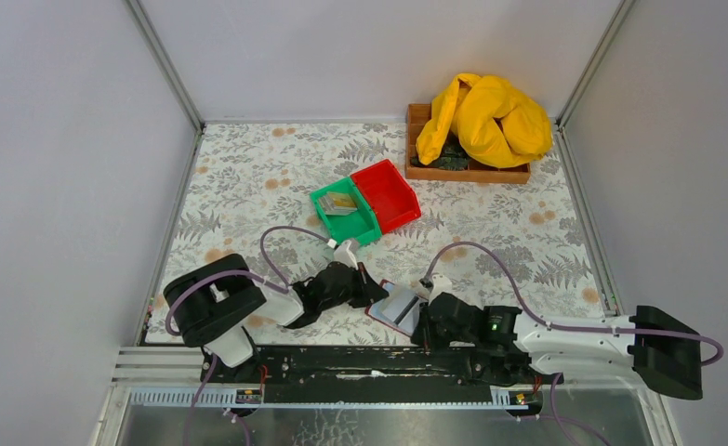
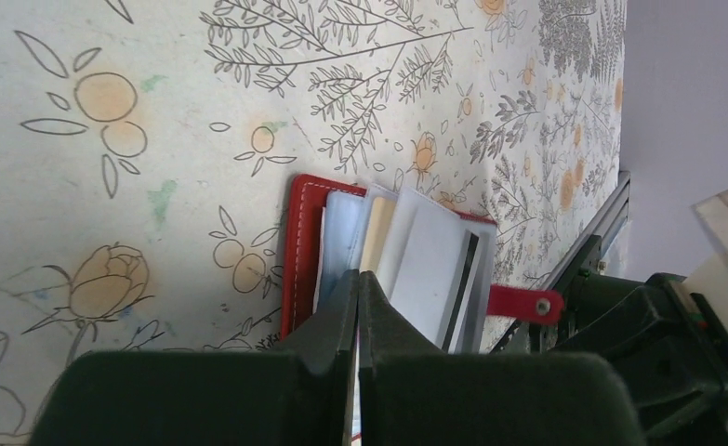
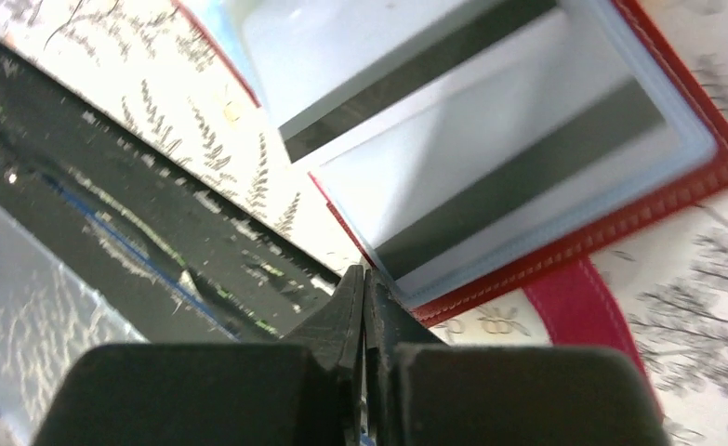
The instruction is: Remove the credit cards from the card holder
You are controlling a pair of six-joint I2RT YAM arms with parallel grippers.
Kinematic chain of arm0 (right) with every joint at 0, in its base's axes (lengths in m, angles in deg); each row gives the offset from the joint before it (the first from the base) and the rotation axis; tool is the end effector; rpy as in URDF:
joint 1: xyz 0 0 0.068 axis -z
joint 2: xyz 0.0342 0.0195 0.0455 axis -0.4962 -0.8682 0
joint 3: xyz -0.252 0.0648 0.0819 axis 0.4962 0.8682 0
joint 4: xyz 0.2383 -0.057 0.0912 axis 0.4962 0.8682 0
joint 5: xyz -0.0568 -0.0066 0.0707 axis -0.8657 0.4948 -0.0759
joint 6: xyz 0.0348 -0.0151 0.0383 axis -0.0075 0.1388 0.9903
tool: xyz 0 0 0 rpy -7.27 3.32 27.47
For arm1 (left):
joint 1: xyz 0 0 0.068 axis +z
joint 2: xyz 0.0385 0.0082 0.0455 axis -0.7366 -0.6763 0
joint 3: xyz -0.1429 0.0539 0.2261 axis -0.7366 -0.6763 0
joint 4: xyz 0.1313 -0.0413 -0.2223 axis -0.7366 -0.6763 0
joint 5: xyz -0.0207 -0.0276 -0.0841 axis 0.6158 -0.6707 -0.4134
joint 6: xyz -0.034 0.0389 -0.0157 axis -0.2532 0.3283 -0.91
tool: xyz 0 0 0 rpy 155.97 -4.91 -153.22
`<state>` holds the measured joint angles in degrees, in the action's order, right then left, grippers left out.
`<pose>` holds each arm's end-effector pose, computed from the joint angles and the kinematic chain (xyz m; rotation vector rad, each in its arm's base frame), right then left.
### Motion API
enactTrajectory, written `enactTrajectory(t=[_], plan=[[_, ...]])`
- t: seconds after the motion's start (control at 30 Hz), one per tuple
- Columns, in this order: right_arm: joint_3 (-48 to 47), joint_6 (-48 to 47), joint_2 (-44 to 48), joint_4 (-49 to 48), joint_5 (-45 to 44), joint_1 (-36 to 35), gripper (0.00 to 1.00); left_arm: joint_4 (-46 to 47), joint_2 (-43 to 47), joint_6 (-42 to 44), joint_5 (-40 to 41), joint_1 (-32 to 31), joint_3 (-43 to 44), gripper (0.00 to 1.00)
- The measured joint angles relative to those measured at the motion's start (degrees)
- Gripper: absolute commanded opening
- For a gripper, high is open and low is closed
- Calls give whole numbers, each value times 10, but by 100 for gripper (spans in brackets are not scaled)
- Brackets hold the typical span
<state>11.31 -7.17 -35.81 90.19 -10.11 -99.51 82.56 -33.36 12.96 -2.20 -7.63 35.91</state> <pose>0.0613 0.1601 0.1419 -0.3910 2.5017 0.9182 0.1459 -0.2092 0.1069 -0.1115 2.3258 -1.1561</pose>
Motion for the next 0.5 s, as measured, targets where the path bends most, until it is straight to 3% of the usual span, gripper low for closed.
enactTrajectory(t=[0.2, 0.5], plan=[[-6, 5, 27, 53, -59, 8, 0, -6, 10, 0, 0, 4, -7, 0], [-3, -29, 112, 92, -60, 105, 4, -9, 19, 0, 0, 4, -15, 0]])
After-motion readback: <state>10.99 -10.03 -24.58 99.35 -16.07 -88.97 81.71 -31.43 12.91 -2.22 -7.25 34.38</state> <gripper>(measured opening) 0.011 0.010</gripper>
